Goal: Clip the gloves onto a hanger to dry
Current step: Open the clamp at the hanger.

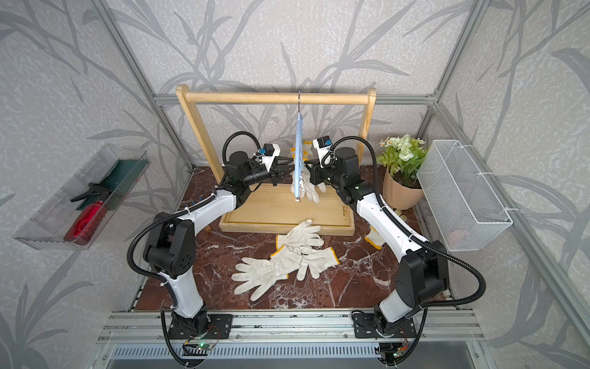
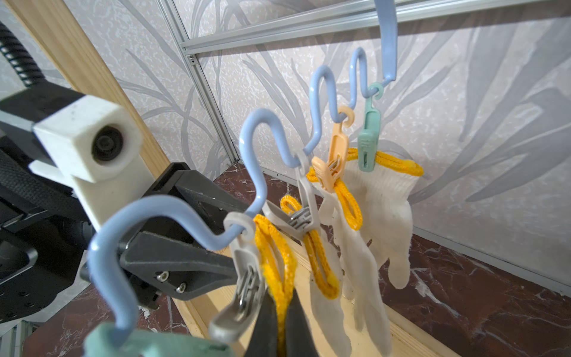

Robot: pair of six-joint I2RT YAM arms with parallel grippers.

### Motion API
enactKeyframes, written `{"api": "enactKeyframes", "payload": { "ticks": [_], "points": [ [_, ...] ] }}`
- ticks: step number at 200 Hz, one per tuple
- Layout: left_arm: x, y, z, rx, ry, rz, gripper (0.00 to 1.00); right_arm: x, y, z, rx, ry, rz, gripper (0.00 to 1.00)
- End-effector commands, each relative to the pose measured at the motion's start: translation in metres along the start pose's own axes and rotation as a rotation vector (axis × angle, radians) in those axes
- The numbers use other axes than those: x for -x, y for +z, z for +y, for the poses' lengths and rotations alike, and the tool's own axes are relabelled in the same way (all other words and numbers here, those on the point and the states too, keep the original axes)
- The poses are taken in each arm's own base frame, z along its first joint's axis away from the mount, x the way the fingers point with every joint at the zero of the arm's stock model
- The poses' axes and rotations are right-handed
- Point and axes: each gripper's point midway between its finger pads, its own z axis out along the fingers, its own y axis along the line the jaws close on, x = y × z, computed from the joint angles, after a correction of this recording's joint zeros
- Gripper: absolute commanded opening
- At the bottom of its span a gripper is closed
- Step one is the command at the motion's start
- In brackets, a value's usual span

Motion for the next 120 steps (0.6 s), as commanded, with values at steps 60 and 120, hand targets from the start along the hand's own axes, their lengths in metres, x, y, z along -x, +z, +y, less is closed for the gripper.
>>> {"api": "enactKeyframes", "payload": {
  "ticks": [60, 120],
  "points": [
    [0.043, -0.016, -0.037, -0.139, 0.054, -0.066, 0.31, 0.013, -0.004, 0.004, -0.003, -0.03, -0.03, 0.0],
    [0.046, -0.014, -0.044, -0.137, 0.046, -0.074, 0.29, 0.013, -0.004, 0.002, -0.012, -0.033, -0.036, 0.0]
  ]
}}
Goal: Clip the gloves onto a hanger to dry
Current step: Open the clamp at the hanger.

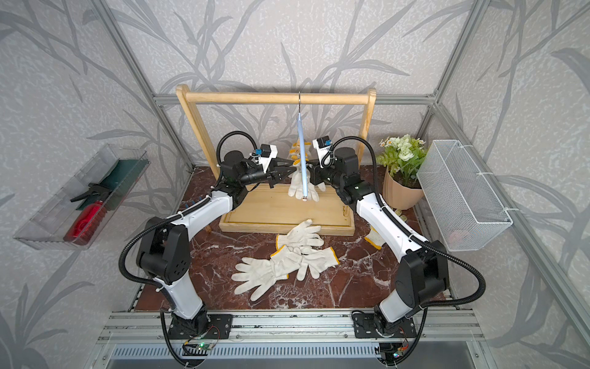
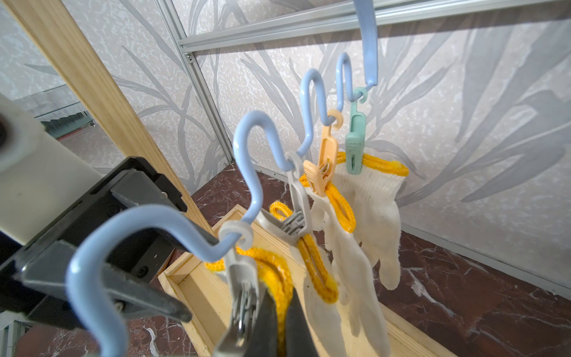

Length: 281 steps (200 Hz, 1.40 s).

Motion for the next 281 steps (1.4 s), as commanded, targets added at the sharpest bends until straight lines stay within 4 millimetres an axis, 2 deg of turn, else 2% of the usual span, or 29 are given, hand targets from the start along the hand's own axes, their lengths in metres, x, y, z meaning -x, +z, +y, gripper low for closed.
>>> {"api": "enactKeyframes", "payload": {
  "ticks": [1, 51, 91, 116, 143, 174, 201, 242, 281],
  "points": [
    [0.023, -0.002, -0.013, -0.008, 0.045, -0.036, 0.29, 0.013, -0.004, 0.003, -0.003, -0.023, -0.037, 0.0],
    [0.019, -0.012, 0.014, 0.237, 0.088, -0.025, 0.29, 0.012, -0.002, 0.003, -0.001, -0.025, -0.035, 0.0],
    [0.022, -0.019, 0.014, 0.285, 0.111, -0.024, 0.29, 0.011, -0.001, 0.002, -0.004, -0.026, -0.036, 0.0],
    [0.025, -0.02, 0.0, 0.227, 0.118, -0.027, 0.29, 0.01, 0.0, 0.001, -0.006, -0.026, -0.036, 0.0],
    [0.023, -0.013, -0.015, 0.169, 0.123, -0.021, 0.29, 0.01, -0.001, 0.001, -0.004, -0.025, -0.036, 0.0],
    [0.003, 0.004, -0.017, 0.177, 0.158, 0.072, 0.29, 0.011, -0.003, 0.003, 0.001, -0.026, -0.038, 0.0],
    [-0.002, 0.011, -0.012, 0.212, 0.161, 0.087, 0.29, 0.01, -0.005, 0.003, 0.001, -0.03, -0.036, 0.0],
    [-0.01, 0.015, 0.009, 0.316, 0.173, 0.129, 0.28, 0.01, -0.006, 0.006, 0.012, -0.033, -0.036, 0.0],
    [-0.021, 0.013, 0.014, 0.346, 0.192, 0.183, 0.28, 0.01, -0.006, 0.005, 0.006, -0.042, -0.035, 0.0]
  ]
}}
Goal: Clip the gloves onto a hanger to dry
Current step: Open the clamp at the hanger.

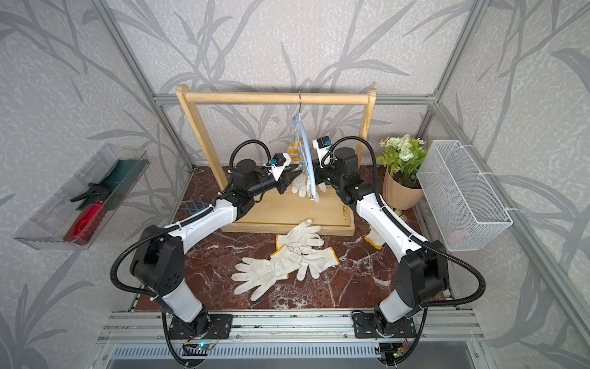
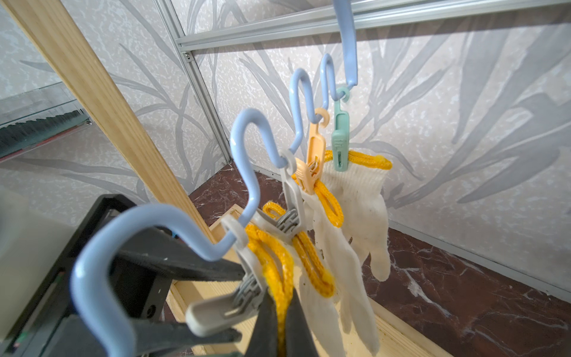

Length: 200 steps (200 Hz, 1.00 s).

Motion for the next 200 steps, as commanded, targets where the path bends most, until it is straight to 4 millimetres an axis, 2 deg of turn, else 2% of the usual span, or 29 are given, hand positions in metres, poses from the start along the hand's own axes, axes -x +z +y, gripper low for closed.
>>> {"api": "enactKeyframes", "payload": {
  "ticks": [1, 38, 78, 105, 155, 200],
  "points": [
    [0.002, 0.003, 0.009, 0.044, 0.056, 0.025, 0.28, 0.01, -0.006, 0.006, 0.012, -0.029, -0.034, 0.0],
    [-0.001, 0.004, 0.008, 0.034, 0.063, 0.035, 0.28, 0.009, -0.004, 0.007, 0.023, -0.021, -0.033, 0.0],
    [0.012, 0.007, -0.005, -0.053, 0.04, -0.02, 0.32, 0.007, -0.003, 0.007, 0.029, -0.022, -0.026, 0.0],
    [0.02, 0.008, -0.003, -0.046, 0.035, -0.045, 0.33, 0.006, -0.003, 0.008, 0.03, -0.025, -0.024, 0.0],
    [0.023, 0.011, 0.001, -0.04, 0.042, -0.049, 0.33, 0.003, -0.005, 0.008, 0.033, -0.029, -0.019, 0.0],
    [0.03, 0.009, -0.011, -0.113, 0.053, -0.057, 0.42, 0.001, -0.005, 0.008, 0.034, -0.029, -0.016, 0.0]
  ]
}}
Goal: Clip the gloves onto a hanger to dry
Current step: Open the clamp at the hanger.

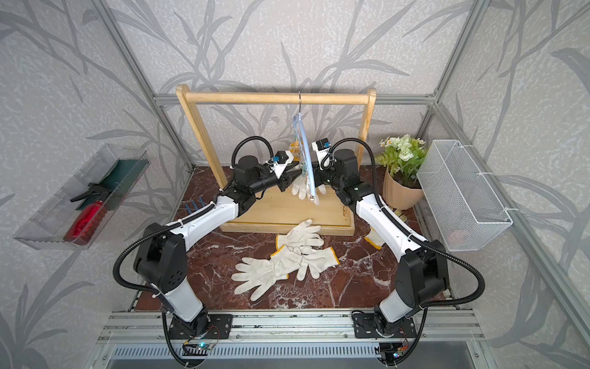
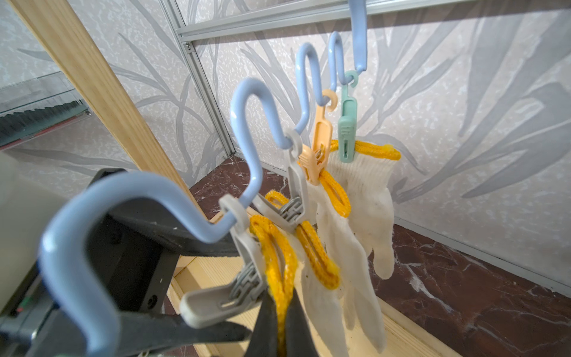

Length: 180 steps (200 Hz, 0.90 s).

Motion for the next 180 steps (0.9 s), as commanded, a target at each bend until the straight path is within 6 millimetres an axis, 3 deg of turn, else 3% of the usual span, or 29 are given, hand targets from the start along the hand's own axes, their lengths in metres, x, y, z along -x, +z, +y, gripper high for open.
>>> {"api": "enactKeyframes", "payload": {
  "ticks": [1, 61, 180],
  "points": [
    [0.019, 0.001, -0.008, -0.064, 0.038, -0.043, 0.43, 0.01, -0.007, 0.008, 0.024, -0.026, -0.034, 0.0],
    [0.026, -0.001, -0.011, -0.078, 0.047, -0.064, 0.46, 0.01, -0.008, 0.009, 0.023, -0.028, -0.038, 0.0],
    [0.039, 0.0, 0.007, 0.009, 0.02, -0.106, 0.45, 0.008, -0.008, 0.008, 0.023, -0.034, -0.035, 0.0]
  ]
}}
